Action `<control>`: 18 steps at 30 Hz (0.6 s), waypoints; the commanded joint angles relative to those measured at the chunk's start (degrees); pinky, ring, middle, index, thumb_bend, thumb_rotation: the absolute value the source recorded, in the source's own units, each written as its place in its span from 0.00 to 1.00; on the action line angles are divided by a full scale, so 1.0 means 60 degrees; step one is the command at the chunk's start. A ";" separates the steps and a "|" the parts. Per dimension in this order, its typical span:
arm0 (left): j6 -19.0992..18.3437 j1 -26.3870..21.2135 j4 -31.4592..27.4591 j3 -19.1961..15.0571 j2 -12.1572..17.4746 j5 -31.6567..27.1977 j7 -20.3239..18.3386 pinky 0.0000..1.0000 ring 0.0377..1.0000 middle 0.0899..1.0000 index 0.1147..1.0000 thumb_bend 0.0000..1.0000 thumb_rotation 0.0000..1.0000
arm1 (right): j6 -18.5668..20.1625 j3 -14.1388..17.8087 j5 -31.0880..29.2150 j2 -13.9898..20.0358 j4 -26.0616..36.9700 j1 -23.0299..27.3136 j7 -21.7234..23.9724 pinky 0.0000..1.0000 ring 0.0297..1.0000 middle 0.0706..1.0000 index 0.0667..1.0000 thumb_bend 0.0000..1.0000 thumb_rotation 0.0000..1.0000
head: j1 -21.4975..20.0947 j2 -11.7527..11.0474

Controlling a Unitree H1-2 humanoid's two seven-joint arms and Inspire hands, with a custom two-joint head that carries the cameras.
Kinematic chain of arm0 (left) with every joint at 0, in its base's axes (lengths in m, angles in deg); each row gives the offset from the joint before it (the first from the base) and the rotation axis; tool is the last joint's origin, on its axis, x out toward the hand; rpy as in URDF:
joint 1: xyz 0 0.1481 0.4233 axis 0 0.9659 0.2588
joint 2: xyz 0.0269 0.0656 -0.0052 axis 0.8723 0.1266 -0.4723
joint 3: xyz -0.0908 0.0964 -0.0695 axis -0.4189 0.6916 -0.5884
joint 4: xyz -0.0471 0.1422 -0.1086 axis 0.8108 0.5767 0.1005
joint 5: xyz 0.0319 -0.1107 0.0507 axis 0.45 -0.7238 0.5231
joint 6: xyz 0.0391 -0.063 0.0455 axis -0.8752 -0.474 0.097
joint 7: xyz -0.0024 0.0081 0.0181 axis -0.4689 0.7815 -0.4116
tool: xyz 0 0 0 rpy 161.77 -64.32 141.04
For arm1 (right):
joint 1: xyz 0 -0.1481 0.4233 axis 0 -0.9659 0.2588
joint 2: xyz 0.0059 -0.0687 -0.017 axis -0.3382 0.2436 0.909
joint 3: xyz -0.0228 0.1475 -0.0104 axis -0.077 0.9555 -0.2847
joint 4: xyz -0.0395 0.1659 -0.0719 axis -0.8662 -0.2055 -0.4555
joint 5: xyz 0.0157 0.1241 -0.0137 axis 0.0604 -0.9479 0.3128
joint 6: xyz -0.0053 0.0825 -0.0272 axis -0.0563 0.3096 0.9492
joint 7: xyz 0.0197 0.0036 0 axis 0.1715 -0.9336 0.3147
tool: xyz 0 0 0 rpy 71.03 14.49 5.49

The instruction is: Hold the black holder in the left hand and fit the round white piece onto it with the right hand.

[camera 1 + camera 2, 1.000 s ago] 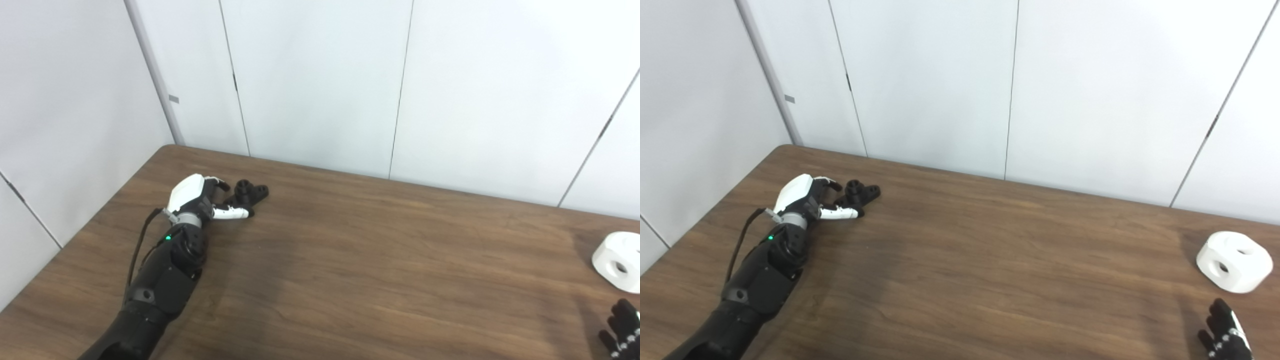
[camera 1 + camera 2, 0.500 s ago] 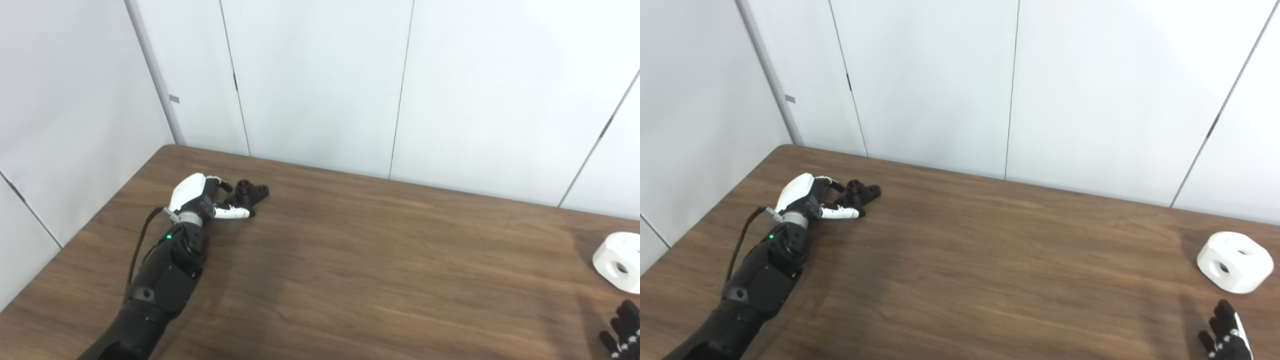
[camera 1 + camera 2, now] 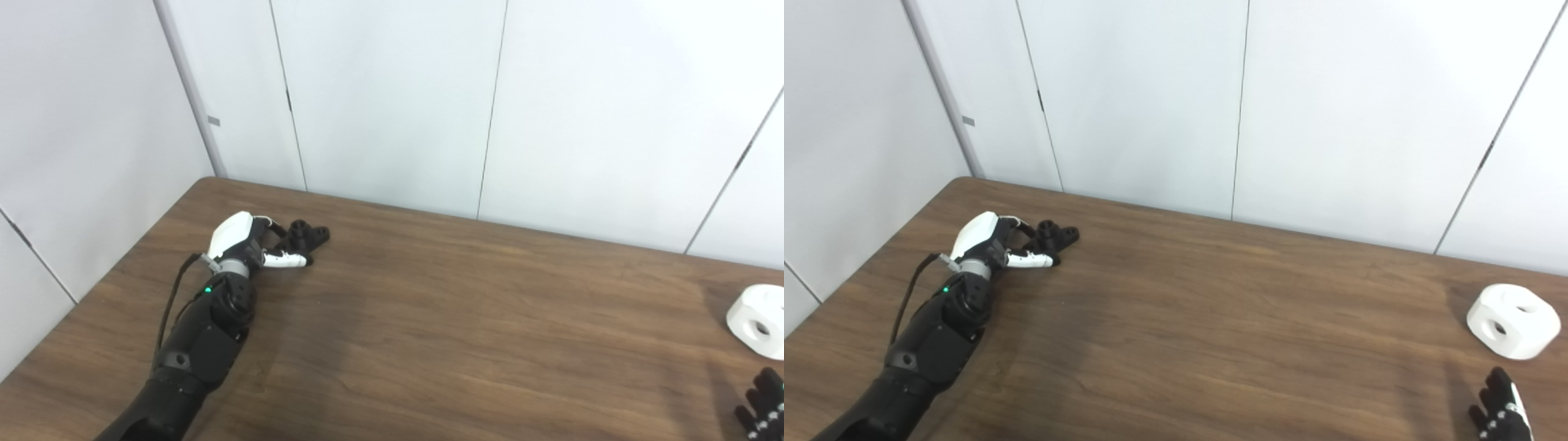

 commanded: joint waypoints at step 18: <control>0.0973 -0.0224 0.0302 0.0144 0.0167 -0.0218 0.0253 0.82 0.88 0.75 0.42 0.52 0.05 | 0.0002 0.0068 -0.0285 0.0024 0.0365 0.0026 -0.0018 1.00 1.00 1.00 0.98 0.61 1.00 | -0.0058 0.0016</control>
